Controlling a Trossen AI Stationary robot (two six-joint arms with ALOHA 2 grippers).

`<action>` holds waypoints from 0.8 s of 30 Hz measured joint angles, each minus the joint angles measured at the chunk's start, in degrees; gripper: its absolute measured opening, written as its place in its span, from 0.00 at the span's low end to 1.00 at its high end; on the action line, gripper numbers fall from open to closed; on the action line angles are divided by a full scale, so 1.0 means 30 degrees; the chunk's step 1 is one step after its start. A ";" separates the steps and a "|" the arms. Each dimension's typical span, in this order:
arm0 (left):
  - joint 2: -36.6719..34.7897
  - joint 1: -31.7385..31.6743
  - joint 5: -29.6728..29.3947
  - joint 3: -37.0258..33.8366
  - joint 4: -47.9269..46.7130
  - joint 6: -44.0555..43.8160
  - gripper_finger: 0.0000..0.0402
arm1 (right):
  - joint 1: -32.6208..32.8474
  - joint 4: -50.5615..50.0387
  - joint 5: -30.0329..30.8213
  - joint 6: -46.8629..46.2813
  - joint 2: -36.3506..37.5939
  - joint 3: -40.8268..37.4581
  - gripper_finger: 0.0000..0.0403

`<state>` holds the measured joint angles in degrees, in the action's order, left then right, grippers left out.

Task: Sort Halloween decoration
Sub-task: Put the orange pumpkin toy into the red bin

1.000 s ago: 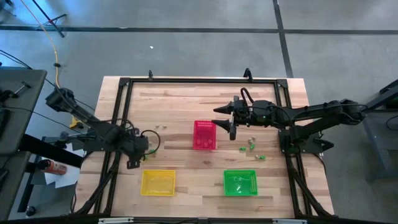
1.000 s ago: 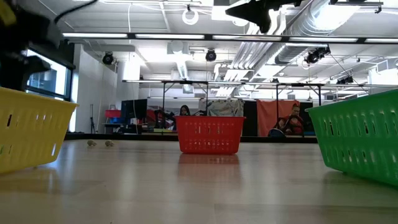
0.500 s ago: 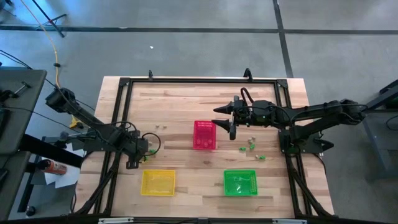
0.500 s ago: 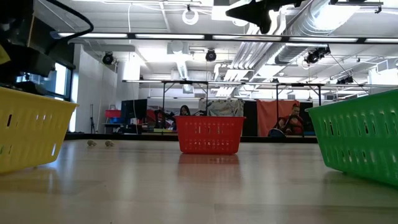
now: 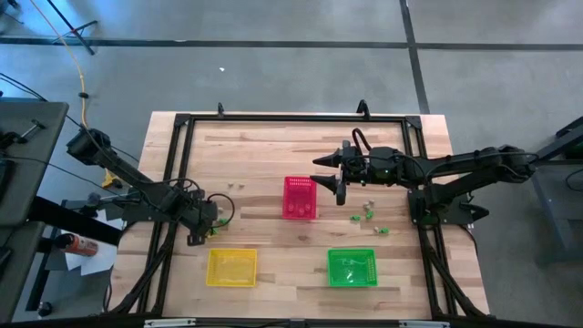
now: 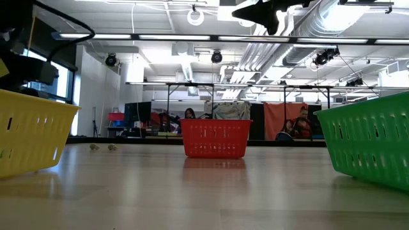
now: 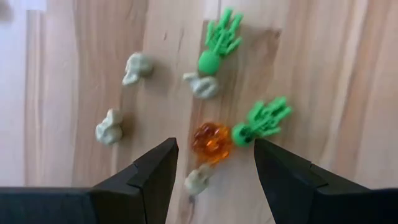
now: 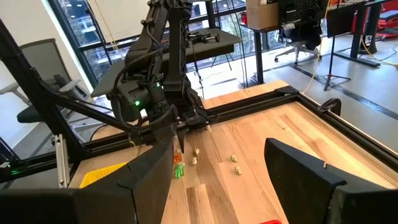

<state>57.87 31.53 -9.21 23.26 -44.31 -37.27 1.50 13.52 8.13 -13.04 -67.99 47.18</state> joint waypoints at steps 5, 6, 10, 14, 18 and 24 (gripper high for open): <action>0.0014 0.0000 0.0036 -0.0390 0.0241 -0.0018 0.50 | 0.0000 0.0000 0.0003 0.0000 0.0000 0.0000 0.62; 0.0007 0.0000 -0.0045 -0.0383 0.0408 -0.0011 0.50 | 0.0005 0.0000 0.0003 -0.0023 0.0000 0.0000 0.62; 0.0007 0.0000 -0.0585 -0.0383 0.0446 -0.0040 0.50 | 0.0000 0.0000 0.0011 -0.0186 0.0000 -0.0002 0.62; 0.0323 0.0000 -0.0598 -0.0383 0.0378 -0.0048 0.50 | 0.0002 0.0000 0.0011 -0.0428 0.0000 0.0000 0.62; 0.1092 0.0007 -0.0572 -0.0332 0.0538 -0.0058 0.50 | 0.0014 0.0007 0.0018 -0.0576 0.0000 0.0000 0.62; 0.1763 0.0015 -0.0591 -0.0291 0.1035 0.0006 0.50 | 0.0014 0.0007 0.0046 -0.0860 0.0000 -0.0006 0.62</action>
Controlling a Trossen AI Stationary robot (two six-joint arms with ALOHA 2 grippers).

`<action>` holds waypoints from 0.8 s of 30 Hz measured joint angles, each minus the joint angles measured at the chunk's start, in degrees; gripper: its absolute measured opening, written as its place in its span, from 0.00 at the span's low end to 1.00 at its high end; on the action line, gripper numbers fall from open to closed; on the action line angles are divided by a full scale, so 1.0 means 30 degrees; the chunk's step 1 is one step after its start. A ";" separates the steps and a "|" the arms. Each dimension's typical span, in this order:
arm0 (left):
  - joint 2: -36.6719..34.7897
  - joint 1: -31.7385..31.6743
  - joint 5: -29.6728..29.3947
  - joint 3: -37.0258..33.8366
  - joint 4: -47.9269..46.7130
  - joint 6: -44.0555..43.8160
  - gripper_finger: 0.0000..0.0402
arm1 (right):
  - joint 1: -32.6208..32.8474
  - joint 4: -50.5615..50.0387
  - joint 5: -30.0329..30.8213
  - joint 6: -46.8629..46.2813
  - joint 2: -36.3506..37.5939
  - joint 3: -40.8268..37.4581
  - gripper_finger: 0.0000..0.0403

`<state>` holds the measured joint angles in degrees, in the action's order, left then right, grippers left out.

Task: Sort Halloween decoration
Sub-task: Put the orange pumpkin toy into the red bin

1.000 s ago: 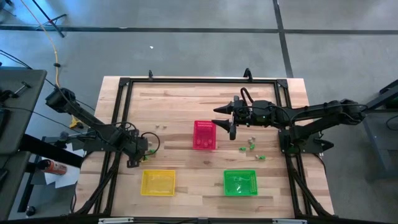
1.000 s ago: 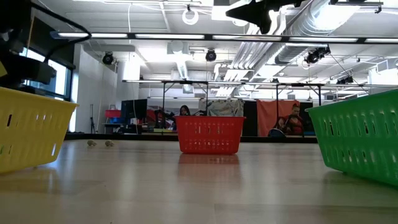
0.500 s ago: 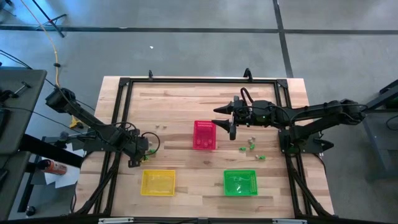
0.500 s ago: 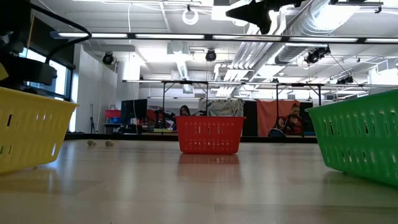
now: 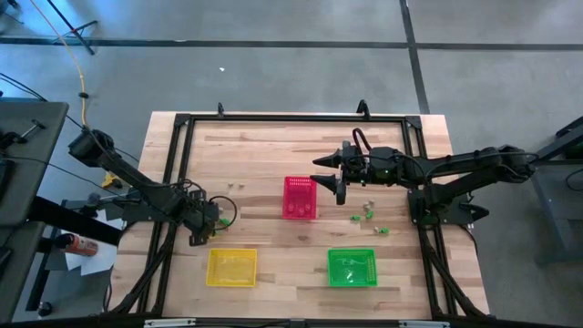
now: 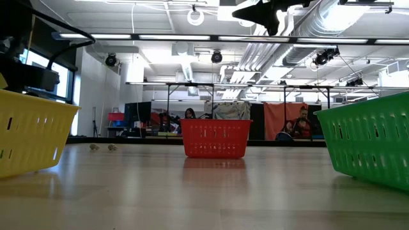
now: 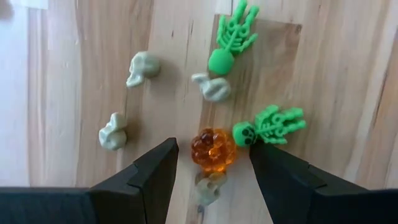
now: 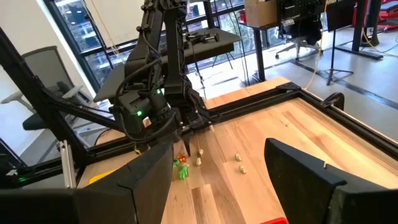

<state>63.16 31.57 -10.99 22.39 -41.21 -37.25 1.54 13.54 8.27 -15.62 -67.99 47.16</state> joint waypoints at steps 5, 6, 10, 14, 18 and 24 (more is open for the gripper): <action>0.0029 -0.0007 0.0025 -0.0020 0.0130 -0.0010 0.50 | 0.0000 0.0002 0.0028 0.0000 -0.0007 0.0006 0.62; 0.0036 -0.0007 0.0085 -0.0027 0.0134 -0.0010 0.49 | 0.0005 0.0000 0.0030 -0.0005 -0.0007 0.0004 0.62; 0.0036 -0.0015 0.0273 -0.0041 0.0202 -0.0075 0.45 | 0.0007 -0.0003 0.0023 -0.0357 -0.0007 0.0006 0.62; 0.0058 -0.0015 0.0695 -0.0052 0.0268 -0.0068 0.36 | 0.0044 0.0000 0.0016 -0.0357 -0.0007 0.0006 0.62; 0.0058 -0.0015 0.0931 -0.0056 0.0283 -0.0221 0.29 | 0.0168 0.0000 0.0008 -0.0348 -0.0007 0.0006 0.62; 0.0058 -0.0015 0.0970 -0.0071 0.0156 -0.0571 0.22 | 0.0306 -0.0291 -0.0079 -0.0415 -0.0007 0.0006 0.62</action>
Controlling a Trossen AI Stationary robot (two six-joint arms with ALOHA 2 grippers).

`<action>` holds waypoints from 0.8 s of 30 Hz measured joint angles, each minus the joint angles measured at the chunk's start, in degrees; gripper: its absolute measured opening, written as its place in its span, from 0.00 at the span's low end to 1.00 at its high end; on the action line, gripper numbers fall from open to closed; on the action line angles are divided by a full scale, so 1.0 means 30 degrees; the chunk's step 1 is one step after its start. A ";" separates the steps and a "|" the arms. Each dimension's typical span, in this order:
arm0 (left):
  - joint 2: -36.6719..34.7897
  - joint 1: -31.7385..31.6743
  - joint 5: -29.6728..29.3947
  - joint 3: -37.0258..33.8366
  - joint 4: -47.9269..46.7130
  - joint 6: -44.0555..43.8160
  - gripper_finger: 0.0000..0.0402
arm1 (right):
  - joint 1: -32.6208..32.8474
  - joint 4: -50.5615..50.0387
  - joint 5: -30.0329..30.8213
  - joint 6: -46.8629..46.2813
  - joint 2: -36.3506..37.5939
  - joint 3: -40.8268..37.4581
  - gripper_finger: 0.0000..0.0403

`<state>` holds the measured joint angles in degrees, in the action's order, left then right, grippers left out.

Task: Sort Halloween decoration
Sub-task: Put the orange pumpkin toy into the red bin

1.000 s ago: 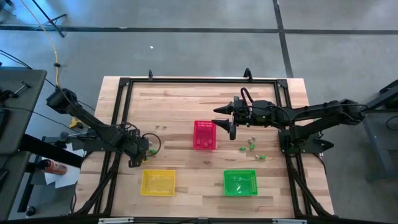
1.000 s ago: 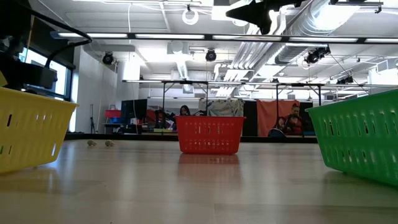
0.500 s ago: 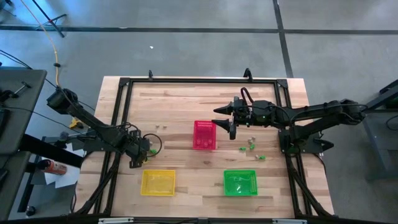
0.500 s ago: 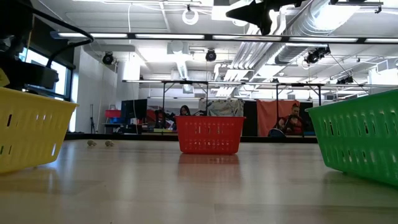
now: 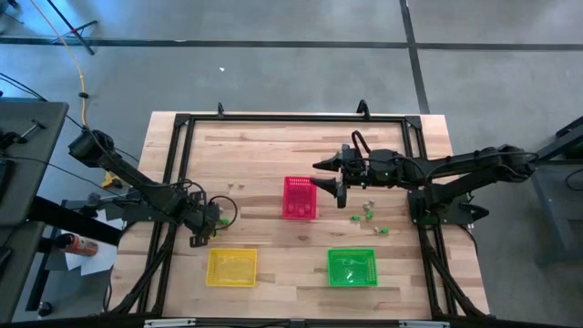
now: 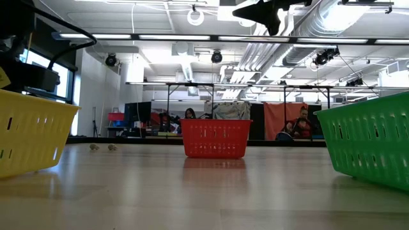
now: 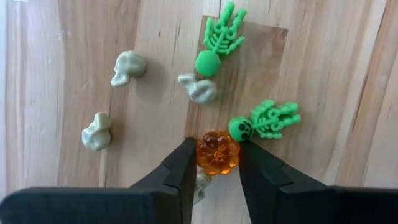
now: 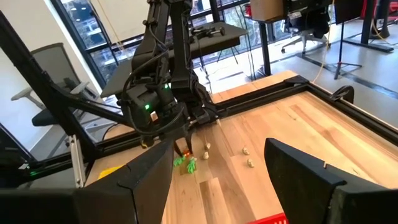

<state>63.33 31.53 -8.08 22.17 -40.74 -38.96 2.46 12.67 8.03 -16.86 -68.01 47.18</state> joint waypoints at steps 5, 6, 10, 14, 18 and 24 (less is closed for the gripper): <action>0.0000 0.0000 0.0007 0.0000 -0.0019 0.0000 0.22 | -0.0007 0.0007 0.0022 -0.0080 0.0000 0.0000 0.62; 0.0000 0.0000 0.0015 0.0000 -0.0019 -0.0006 0.22 | -0.0007 0.0007 0.0023 -0.0080 0.0000 0.0000 0.62; 0.0002 0.0000 0.0022 0.0197 -0.0077 -0.0214 0.22 | -0.0015 0.0007 0.0029 -0.0044 0.0000 0.0000 0.62; 0.0082 0.0000 0.0184 0.0696 -0.0582 -0.0749 0.22 | -0.0015 0.0007 0.0036 -0.0029 0.0000 0.0000 0.62; 0.0051 0.0015 0.0237 0.1402 -0.1501 -0.1315 0.22 | -0.0015 0.0007 0.0043 0.0082 0.0000 0.0000 0.62; 0.0036 0.0015 0.0067 0.2776 -0.3165 -0.1501 0.22 | -0.0015 -0.0007 0.0051 0.0125 0.0000 0.0000 0.62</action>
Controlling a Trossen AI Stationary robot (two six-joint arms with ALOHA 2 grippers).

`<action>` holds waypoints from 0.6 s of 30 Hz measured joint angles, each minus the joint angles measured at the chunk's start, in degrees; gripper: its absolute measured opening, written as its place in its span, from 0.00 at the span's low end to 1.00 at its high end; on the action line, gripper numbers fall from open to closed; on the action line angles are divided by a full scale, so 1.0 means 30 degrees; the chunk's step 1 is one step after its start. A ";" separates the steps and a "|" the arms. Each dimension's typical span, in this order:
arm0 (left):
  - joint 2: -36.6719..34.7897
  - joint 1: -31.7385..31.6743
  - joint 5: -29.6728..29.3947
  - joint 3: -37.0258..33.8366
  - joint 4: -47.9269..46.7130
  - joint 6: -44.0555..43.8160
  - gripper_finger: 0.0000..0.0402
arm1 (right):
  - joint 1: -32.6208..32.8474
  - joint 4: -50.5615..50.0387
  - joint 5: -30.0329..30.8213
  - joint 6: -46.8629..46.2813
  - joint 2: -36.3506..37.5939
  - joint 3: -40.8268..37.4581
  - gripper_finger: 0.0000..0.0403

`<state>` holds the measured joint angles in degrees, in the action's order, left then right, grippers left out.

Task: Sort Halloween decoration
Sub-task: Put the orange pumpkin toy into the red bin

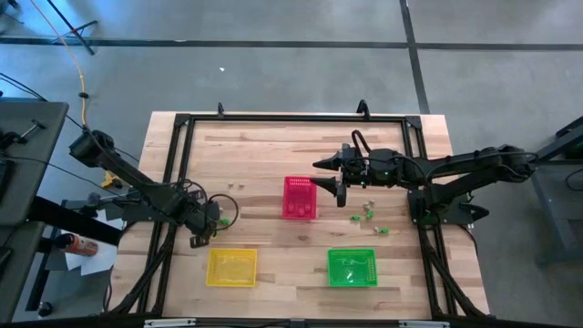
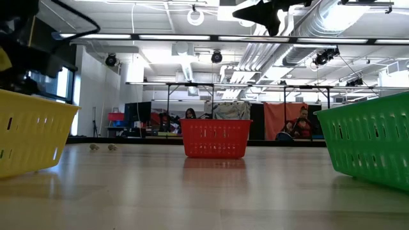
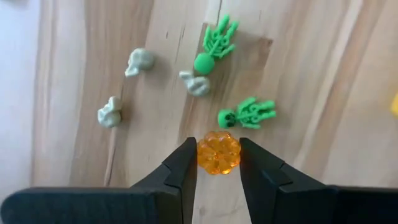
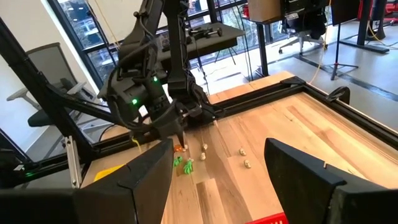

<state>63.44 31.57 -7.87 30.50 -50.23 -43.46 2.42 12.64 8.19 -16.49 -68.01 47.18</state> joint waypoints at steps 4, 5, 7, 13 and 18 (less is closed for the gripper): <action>-0.0011 -0.0015 -0.0465 0.1264 -0.0365 -0.0007 0.22 | 0.0000 0.0000 0.0076 0.0006 0.0000 0.0000 0.62; -0.0012 -0.0033 -0.0747 0.1617 -0.0462 -0.0007 0.22 | 0.0000 0.0007 0.0066 0.0006 0.0000 -0.0001 0.62; -0.0008 -0.0214 -0.1624 0.2409 -0.0514 0.0007 0.22 | 0.0000 0.0007 0.0066 0.0006 0.0000 -0.0006 0.62; -0.0022 -0.1651 -0.6030 0.5193 0.0892 0.1169 0.22 | -0.0015 0.0015 0.0066 0.0006 0.0000 0.0000 0.62; -0.0029 -0.3435 -0.8345 0.6501 0.6861 0.5988 0.22 | -0.0015 0.0045 0.0055 0.0006 0.0000 0.0000 0.62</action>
<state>63.35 21.27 -32.91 50.00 -29.65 -25.50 2.37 12.78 8.35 -16.47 -68.01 47.18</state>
